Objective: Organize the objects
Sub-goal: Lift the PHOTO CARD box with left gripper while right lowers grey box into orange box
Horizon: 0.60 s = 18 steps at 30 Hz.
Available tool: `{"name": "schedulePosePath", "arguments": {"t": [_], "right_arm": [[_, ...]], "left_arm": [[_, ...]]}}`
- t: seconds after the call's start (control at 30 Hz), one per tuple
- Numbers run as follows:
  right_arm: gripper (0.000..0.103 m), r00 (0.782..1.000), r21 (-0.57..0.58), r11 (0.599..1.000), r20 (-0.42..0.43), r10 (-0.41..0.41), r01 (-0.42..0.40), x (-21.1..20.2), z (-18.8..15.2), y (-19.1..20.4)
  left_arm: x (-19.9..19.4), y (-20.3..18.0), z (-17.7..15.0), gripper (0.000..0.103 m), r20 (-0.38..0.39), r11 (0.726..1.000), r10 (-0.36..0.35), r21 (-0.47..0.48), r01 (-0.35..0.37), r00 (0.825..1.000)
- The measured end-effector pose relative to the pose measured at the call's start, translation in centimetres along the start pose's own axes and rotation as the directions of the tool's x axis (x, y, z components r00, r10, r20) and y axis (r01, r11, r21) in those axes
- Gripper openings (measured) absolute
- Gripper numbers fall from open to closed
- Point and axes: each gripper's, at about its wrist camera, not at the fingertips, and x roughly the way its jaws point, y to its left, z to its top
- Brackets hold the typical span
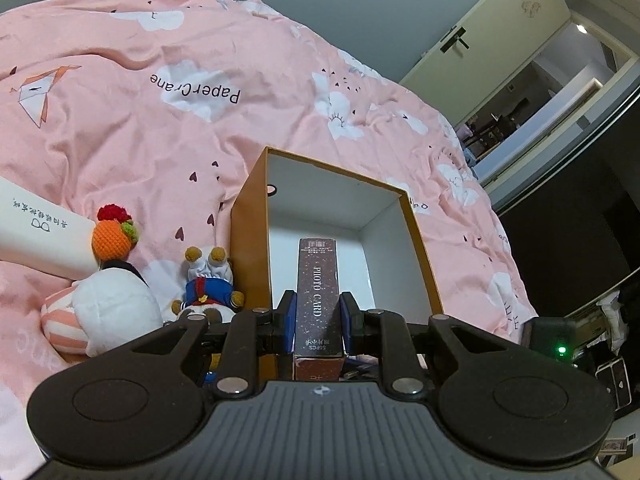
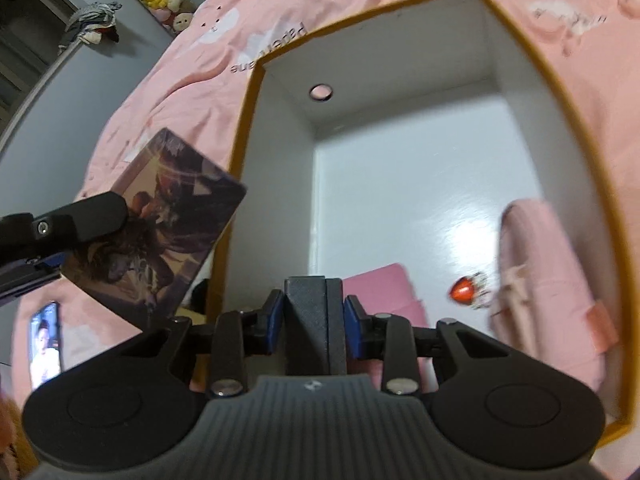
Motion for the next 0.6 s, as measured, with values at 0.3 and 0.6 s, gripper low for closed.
{"name": "schedulePosePath", "arguments": {"t": [0.3,0.6], "right_arm": [[0.023,0.999,0.063,0.997,-0.009,0.046,-0.045,-0.7,0.0,-2.3],[0.058,0.995,0.049,0.999,-0.095,0.026,-0.022,1.6,1.0,-2.6]], "left_arm": [[0.8,-0.1,-0.2,0.025,-0.021,1.0,-0.001,0.01,0.001,1.0],[1.0,-0.4,-0.7,0.025,-0.033,0.998,-0.003,0.064,0.005,0.999]]}}
